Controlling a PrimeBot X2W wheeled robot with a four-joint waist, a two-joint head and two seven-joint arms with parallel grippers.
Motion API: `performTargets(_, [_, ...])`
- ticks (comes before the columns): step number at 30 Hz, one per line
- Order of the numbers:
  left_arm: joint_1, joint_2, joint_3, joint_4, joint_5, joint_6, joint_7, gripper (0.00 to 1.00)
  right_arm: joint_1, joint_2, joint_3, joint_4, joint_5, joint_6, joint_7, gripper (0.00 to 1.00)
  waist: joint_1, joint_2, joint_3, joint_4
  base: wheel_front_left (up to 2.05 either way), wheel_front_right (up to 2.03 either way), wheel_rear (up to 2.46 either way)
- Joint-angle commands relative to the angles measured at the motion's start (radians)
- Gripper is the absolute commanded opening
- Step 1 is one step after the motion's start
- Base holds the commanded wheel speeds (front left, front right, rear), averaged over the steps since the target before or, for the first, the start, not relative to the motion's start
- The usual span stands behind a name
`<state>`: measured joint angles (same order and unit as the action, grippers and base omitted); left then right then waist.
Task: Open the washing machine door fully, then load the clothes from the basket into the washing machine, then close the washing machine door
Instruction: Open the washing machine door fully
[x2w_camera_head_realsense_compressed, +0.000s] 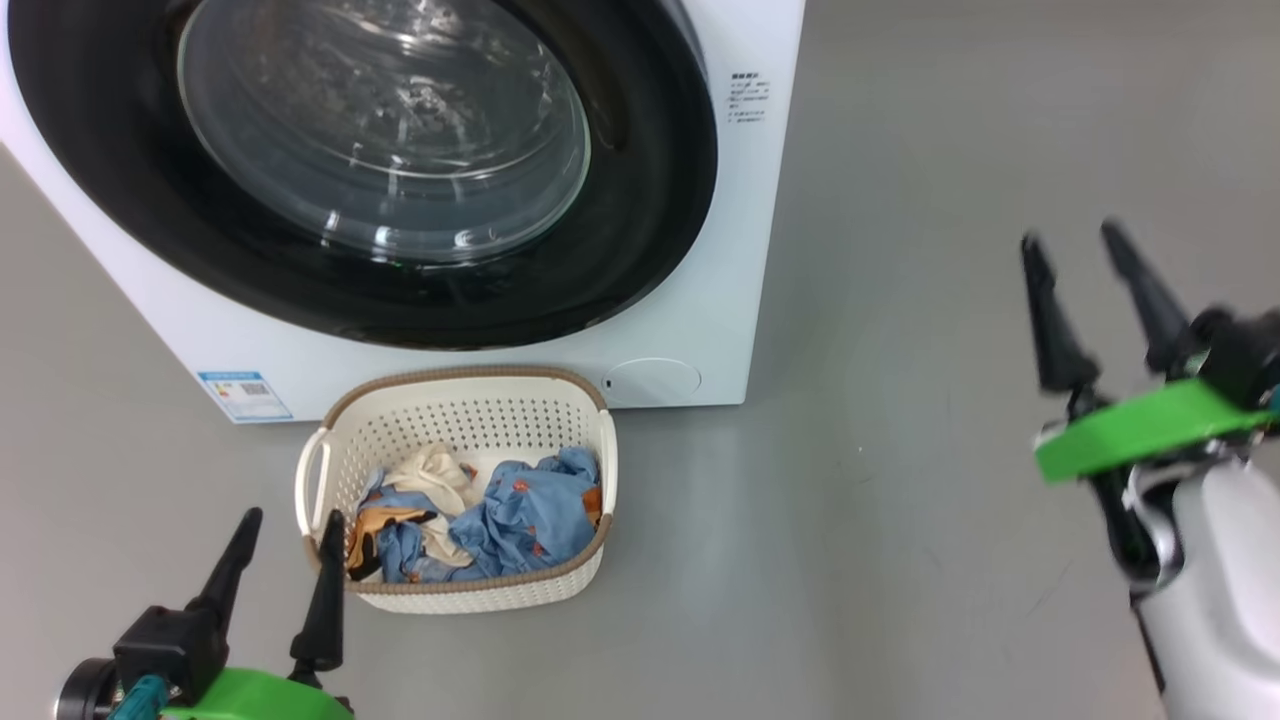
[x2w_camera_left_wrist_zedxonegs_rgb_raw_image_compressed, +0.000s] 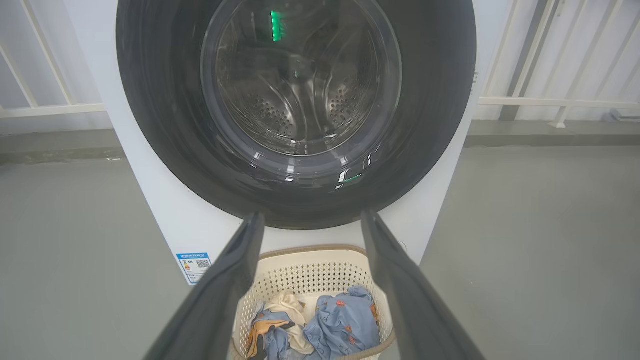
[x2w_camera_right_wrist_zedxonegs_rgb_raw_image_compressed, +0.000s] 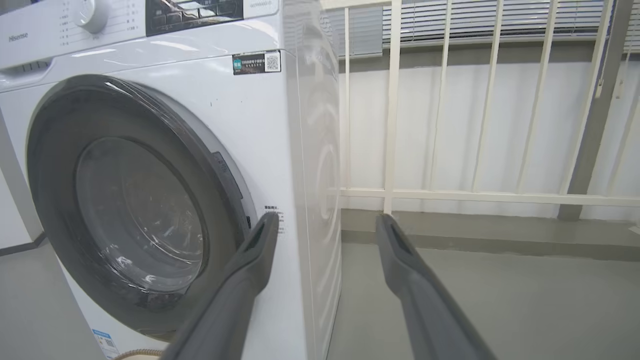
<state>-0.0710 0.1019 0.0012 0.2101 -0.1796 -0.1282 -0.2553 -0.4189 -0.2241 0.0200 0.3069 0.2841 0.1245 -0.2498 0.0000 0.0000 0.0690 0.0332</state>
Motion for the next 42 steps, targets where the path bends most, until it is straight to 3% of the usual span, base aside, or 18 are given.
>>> performTargets(1, [-0.030, 0.012, 0.025, -0.030, 0.009, -0.002, -0.006, 1.00, -0.068, -0.014, 0.018, -0.030, 0.024, 0.006, -0.012, 1.00, 0.0000, 0.0000, 0.017, 0.012, 0.00, 0.00, 0.00])
performTargets(5, [-0.043, 0.008, 0.016, -0.038, 0.011, -0.002, -0.006, 1.00, -0.159, -0.012, 0.002, -0.028, 0.086, 0.006, -0.012, 1.00, 0.0000, 0.0000, 0.042, 0.023, 0.00, 0.00, 0.00])
performTargets(7, [-0.059, 0.012, 0.008, -0.038, 0.009, -0.002, -0.006, 1.00, -0.223, 0.014, -0.044, -0.009, 0.192, 0.006, -0.012, 1.00, 0.0000, 0.0000, 0.062, 0.032, 0.00, 0.00, 0.00])
performTargets(8, [-0.064, 0.012, 0.005, -0.038, 0.008, -0.002, -0.006, 1.00, -0.244, 0.026, -0.064, 0.004, 0.239, 0.006, -0.012, 0.83, 0.0000, 0.0000, 0.068, 0.035, 0.00, 0.00, 0.00])
performTargets(9, [-0.070, 0.011, 0.002, -0.038, 0.008, -0.002, -0.006, 1.00, -0.264, 0.040, -0.088, 0.019, 0.291, 0.006, -0.012, 0.48, 0.0000, 0.0000, 0.074, 0.039, 0.00, 0.00, 0.00])
performTargets(10, [-0.075, 0.011, -0.001, -0.039, 0.008, -0.002, -0.006, 1.00, -0.283, 0.049, -0.108, 0.035, 0.338, 0.006, -0.010, 0.00, 0.0000, 0.0000, 0.080, 0.042, 0.00, 0.00, 0.00])
performTargets(19, [-0.121, 0.011, -0.018, -0.046, 0.004, -0.002, -0.006, 1.00, -0.429, 0.093, -0.255, 0.156, 0.660, 0.006, 0.072, 0.00, 0.0000, 0.0000, 0.140, 0.077, 0.00, 0.00, 0.00])
performTargets(32, [-0.176, -0.010, -0.042, -0.055, -0.005, -0.002, -0.006, 1.00, -0.614, 0.090, -0.351, 0.363, 0.821, 0.006, 0.272, 0.00, 0.0000, 0.0000, 0.234, 0.144, 0.00, 0.00, 0.00])
performTargets(42, [-0.227, -0.031, -0.067, -0.060, -0.014, -0.002, -0.006, 1.00, -0.763, 0.098, -0.349, 0.483, 0.817, 0.006, 0.428, 0.00, 0.0000, 0.0000, 0.316, 0.184, 0.00, 0.00, 0.00])
